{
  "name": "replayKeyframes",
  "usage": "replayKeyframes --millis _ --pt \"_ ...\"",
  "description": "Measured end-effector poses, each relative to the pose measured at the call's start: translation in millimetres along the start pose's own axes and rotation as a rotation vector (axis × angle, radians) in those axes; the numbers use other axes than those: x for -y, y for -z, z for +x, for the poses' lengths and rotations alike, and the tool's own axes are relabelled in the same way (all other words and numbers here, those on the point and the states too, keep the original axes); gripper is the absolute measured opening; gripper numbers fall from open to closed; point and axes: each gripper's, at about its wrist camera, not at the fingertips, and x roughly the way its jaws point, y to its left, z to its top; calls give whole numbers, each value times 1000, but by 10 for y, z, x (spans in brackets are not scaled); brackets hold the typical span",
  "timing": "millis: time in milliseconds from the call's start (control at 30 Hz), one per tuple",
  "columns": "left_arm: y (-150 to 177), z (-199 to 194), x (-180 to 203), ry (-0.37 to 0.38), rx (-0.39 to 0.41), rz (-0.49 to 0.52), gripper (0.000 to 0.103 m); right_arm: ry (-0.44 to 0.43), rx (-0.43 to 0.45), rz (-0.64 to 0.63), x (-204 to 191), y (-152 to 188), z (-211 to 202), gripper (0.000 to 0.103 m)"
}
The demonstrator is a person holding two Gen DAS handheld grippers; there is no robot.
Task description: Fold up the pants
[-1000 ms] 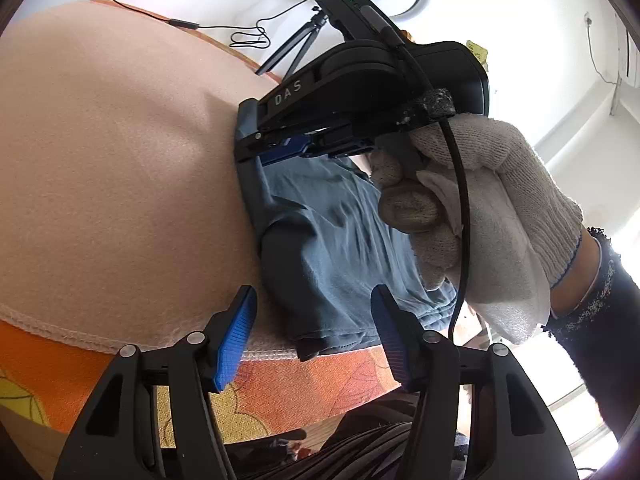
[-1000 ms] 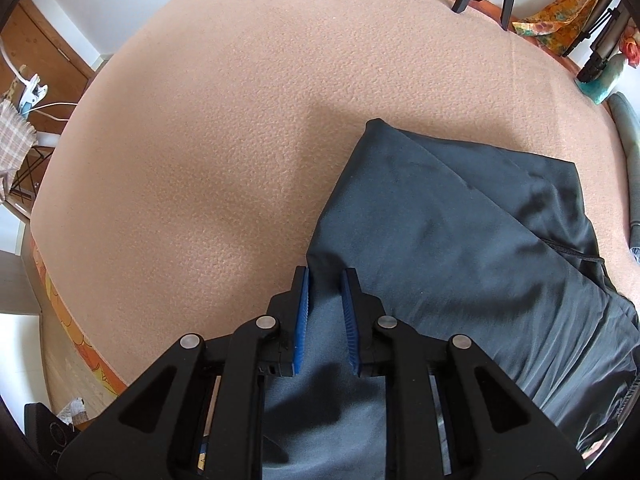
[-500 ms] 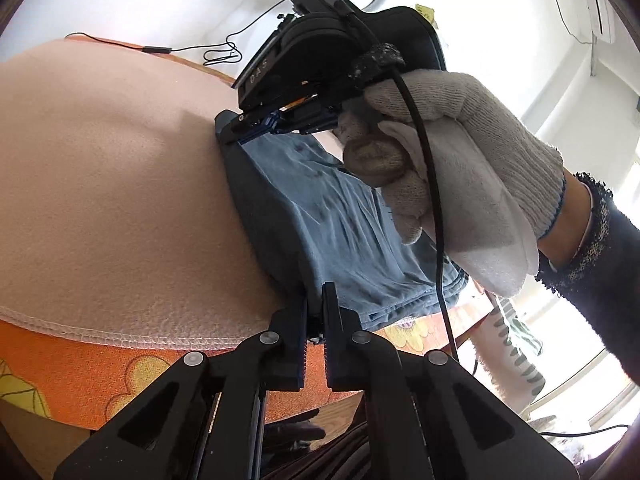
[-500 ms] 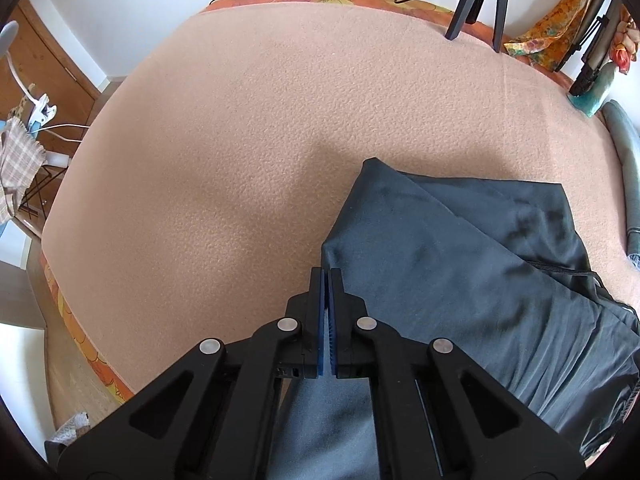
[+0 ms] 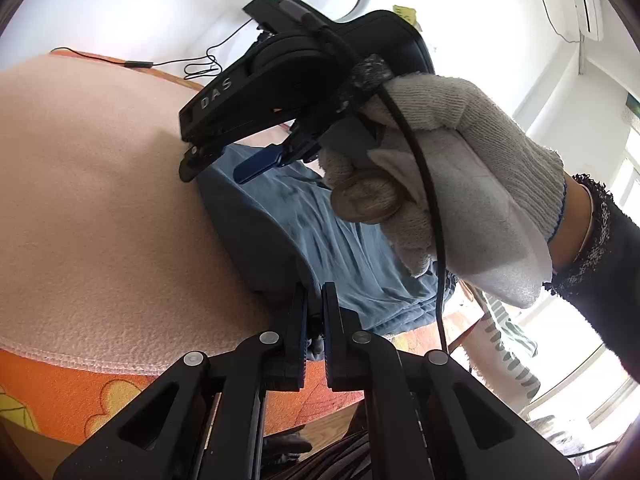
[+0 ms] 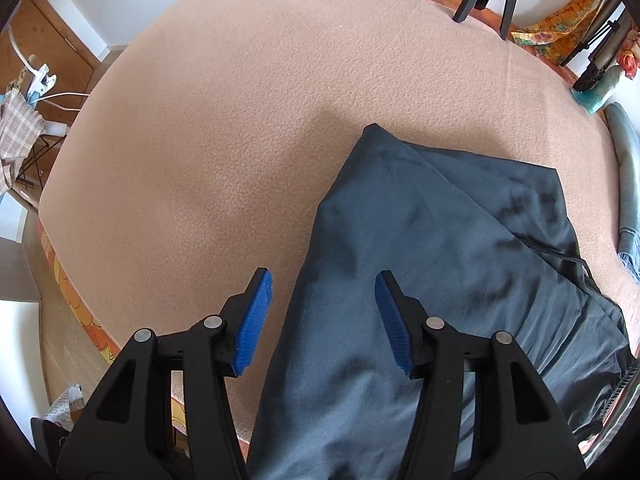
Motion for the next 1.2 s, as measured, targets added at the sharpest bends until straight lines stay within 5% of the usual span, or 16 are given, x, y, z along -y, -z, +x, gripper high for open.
replayKeyframes --millis 67,200,300,467,600,800,1000,1200 --pt "-18 12 45 3 -1 8 5 30 -14 -12 -25 19 60 56" --pt "-49 33 109 2 -7 32 5 64 -29 -15 -22 70 146 19" --pt "-76 49 114 5 -28 31 8 30 13 11 88 126 72 8" --pt "-157 -176 68 49 -19 -2 55 -59 113 82 383 260 -184 4" --pt "-231 -500 -191 2 54 -42 55 -142 173 144 689 417 -377 4" --pt "-363 -455 -501 -90 49 -102 55 -253 233 231 1087 558 -536 4" --pt "-496 219 -325 42 -55 -90 55 -298 282 277 1312 660 -714 4" --pt "-592 659 355 228 -101 13 55 -306 338 313 1681 841 -991 4"
